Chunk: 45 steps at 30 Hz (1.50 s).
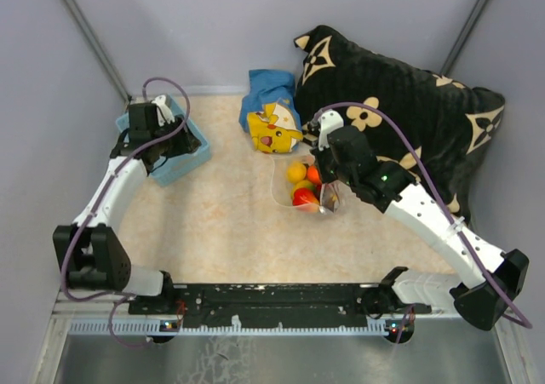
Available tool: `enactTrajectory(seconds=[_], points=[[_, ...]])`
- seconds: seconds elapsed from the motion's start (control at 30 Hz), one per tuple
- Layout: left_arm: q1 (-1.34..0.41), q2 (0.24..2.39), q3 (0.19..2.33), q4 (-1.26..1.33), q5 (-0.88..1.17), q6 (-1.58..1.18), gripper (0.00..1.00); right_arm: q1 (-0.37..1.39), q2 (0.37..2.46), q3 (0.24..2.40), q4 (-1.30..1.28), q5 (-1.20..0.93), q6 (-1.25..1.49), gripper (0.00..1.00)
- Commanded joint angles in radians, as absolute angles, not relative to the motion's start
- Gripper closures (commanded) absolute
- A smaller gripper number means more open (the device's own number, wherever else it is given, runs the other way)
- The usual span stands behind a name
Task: Place the food in the zip-top bag and seal the zipper
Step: Pick up the fake fruit from the bin, then place the fake fruit in the zipper food storage bag.
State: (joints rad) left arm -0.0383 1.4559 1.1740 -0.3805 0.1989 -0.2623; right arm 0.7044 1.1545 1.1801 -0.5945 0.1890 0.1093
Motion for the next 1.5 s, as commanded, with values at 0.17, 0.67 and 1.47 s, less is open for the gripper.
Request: enactTrajectory(seconds=[0.17, 0.67, 1.47], points=[[-0.236, 1.204, 1.050, -0.328, 0.203, -0.308, 0.49, 0.699, 1.141, 1.238, -0.582, 0.197, 0.129, 1.00], [-0.575, 1.089, 1.004, -0.202, 0.179, -0.357, 0.48, 0.701, 1.160, 1.252, -0.586, 0.170, 0.160, 1.00], [-0.974, 1.286, 0.876, 0.370, -0.112, -0.180, 0.47, 0.701, 1.165, 1.279, -0.615, 0.135, 0.178, 1.00]])
